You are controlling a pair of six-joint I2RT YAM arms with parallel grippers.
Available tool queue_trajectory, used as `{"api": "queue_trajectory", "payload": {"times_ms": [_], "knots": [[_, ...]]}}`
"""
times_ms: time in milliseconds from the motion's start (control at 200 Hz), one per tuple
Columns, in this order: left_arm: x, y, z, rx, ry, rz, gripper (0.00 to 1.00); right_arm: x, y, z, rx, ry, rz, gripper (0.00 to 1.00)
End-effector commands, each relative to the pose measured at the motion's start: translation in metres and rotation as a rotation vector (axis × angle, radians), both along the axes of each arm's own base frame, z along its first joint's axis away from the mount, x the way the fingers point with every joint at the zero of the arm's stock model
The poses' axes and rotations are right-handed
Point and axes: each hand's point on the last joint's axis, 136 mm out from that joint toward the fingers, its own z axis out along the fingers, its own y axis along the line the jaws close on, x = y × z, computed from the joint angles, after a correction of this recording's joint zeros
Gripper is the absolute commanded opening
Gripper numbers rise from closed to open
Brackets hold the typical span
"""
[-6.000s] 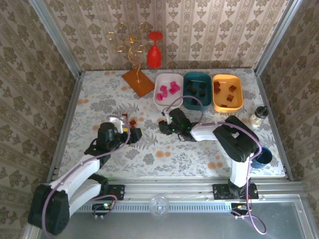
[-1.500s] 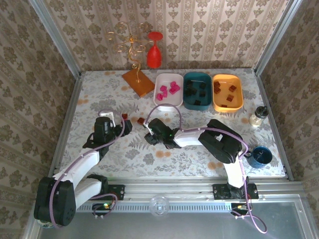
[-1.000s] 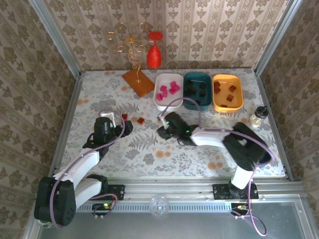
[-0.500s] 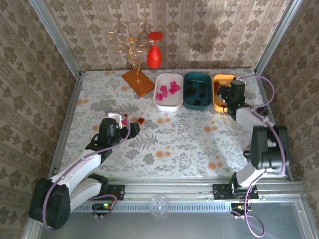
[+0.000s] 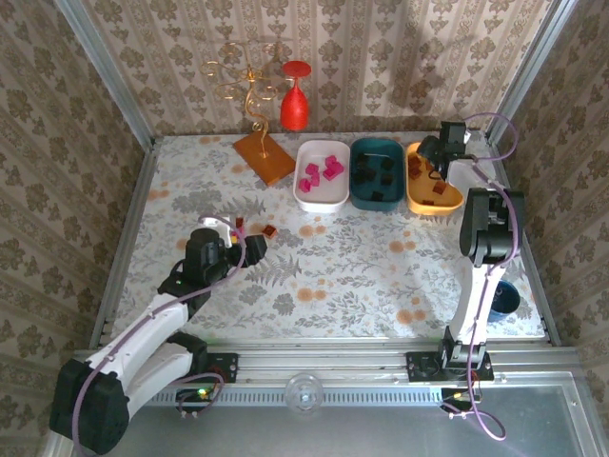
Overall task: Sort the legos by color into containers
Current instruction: Place the lego in the container, then pick up the lego from the middle-left of the table.
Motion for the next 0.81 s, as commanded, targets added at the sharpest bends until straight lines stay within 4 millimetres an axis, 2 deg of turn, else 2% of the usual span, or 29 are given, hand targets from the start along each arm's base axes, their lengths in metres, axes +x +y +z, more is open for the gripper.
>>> {"api": "queue_trajectory", "payload": {"times_ms": [0,75,145,190,370,495,570,650,730,800], "knots": [[0.003,-0.009,0.008,0.005,-0.027,-0.046,0.88,-0.02,0.03,0.034,-0.007,-0.052,0.066,0.71],[0.005,-0.013,0.009,-0.012,-0.035,-0.079,0.89,-0.041,0.068,0.05,-0.007,-0.105,0.152,0.72],[0.009,-0.006,0.007,-0.012,-0.031,-0.054,0.89,-0.063,0.114,0.064,-0.031,-0.143,0.267,0.75],[0.014,0.004,0.005,-0.016,-0.022,-0.015,0.89,-0.078,0.15,0.064,-0.04,-0.149,0.357,0.76],[0.035,0.045,-0.014,-0.003,0.055,0.164,0.89,-0.137,0.298,0.045,-0.107,-0.121,0.756,0.78],[0.051,0.061,-0.03,0.085,0.125,0.232,0.89,-0.167,0.378,0.031,-0.165,-0.108,0.969,0.81],[0.058,0.064,-0.035,0.083,0.151,0.243,0.89,-0.175,0.413,0.019,-0.194,-0.084,1.064,0.83],[0.062,0.069,-0.038,0.074,0.158,0.26,0.89,-0.179,0.44,0.007,-0.227,-0.06,1.127,0.84],[0.068,0.074,-0.042,0.066,0.166,0.268,0.88,-0.179,0.457,-0.006,-0.247,-0.034,1.146,0.84],[0.073,0.07,-0.046,0.065,0.192,0.241,0.86,-0.179,0.464,-0.013,-0.222,-0.022,1.134,0.84]]}}
